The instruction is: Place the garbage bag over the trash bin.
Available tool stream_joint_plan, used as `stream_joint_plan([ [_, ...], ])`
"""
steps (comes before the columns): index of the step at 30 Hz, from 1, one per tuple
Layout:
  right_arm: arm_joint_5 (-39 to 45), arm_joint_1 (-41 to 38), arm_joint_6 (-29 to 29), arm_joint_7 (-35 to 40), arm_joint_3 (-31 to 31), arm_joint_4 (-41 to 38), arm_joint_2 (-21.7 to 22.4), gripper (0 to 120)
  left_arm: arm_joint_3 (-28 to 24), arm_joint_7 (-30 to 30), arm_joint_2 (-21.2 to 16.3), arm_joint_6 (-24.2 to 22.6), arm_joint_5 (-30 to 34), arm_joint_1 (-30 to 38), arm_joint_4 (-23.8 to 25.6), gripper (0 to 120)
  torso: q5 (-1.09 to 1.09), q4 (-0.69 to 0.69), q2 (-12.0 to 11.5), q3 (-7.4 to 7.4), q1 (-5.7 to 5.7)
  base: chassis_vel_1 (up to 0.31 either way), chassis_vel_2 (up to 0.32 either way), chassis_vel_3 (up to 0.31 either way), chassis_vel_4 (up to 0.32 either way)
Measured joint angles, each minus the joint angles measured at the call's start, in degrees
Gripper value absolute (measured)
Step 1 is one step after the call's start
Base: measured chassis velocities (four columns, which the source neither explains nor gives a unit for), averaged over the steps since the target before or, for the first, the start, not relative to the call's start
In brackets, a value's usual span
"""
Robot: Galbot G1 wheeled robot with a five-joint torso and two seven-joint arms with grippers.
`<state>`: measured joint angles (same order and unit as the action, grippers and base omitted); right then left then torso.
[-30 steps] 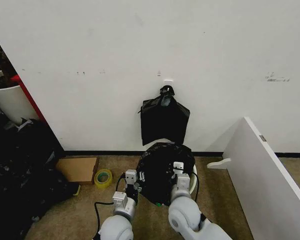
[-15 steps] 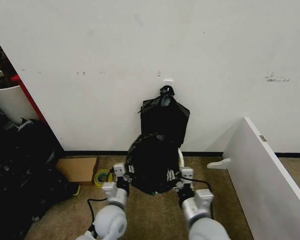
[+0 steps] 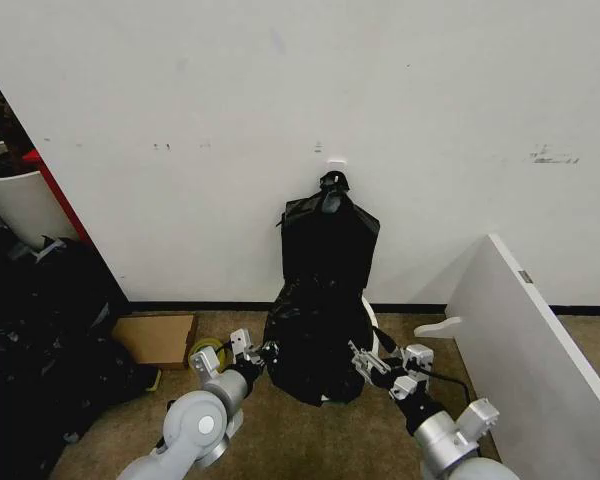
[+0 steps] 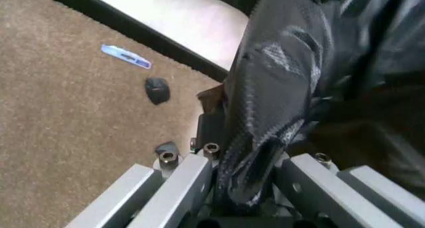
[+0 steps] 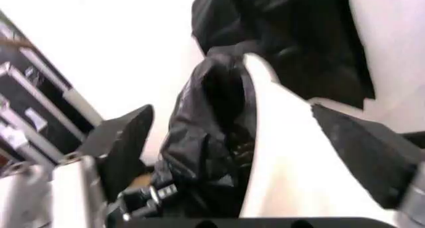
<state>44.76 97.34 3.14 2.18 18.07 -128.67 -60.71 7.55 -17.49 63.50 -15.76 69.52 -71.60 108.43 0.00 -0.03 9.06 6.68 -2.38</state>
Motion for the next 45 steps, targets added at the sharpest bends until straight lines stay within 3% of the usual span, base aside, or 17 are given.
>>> stream_joint_plan([
  [7, -1.8, 2.9, 1.5, -0.5, 0.1, -3.7, -0.2, 100, -0.1, -1.7, 1.7, 2.1, -2.3, 2.0, -6.6, 1, -0.02, 0.01, 0.0, 0.00, 0.00, 0.000, 0.000, 0.000, 0.000],
  [12, -2.8, 2.8, 2.4, -1.9, -0.6, 0.6, 0.0, 100, 0.1, -3.2, 2.2, 1.5, -0.2, 3.3, -8.0, 1, 0.00, 0.02, 0.0, 0.00, 0.00, 0.000, 0.000, 0.000, 0.000],
  [15, -0.9, 2.6, 2.6, -4.6, -0.3, 3.5, 0.7, 100, 0.4, -3.7, 1.7, 0.7, 1.6, 4.2, -8.2, 1, 0.00, 0.00, 0.0, 0.00, 0.00, 0.000, 0.000, 0.000, 0.000],
  [19, 1.4, 2.4, 4.2, -14.7, -0.5, 9.6, 2.0, 100, 1.8, -4.6, 0.8, -1.2, 4.4, 4.5, -8.1, 1, 0.00, 0.02, 0.0, 0.00, 0.00, 0.000, 0.000, 0.000, 0.000],
  [27, 1.6, -0.8, 6.7, -25.7, -3.2, 18.1, 2.2, 100, 2.8, -5.1, 0.8, -2.7, 5.4, 3.5, -6.1, 1, -0.01, 0.01, 0.0, 0.00, 0.00, 0.000, 0.000, 0.000, 0.000],
  [45, -0.9, -5.3, 6.7, -27.0, -5.4, 24.5, 0.6, 100, 2.5, -5.4, 0.8, -3.5, 5.4, 1.9, -3.7, 1, 0.00, 0.01, 0.0, 0.00, 0.00, 0.000, 0.000, 0.000, 0.000],
])
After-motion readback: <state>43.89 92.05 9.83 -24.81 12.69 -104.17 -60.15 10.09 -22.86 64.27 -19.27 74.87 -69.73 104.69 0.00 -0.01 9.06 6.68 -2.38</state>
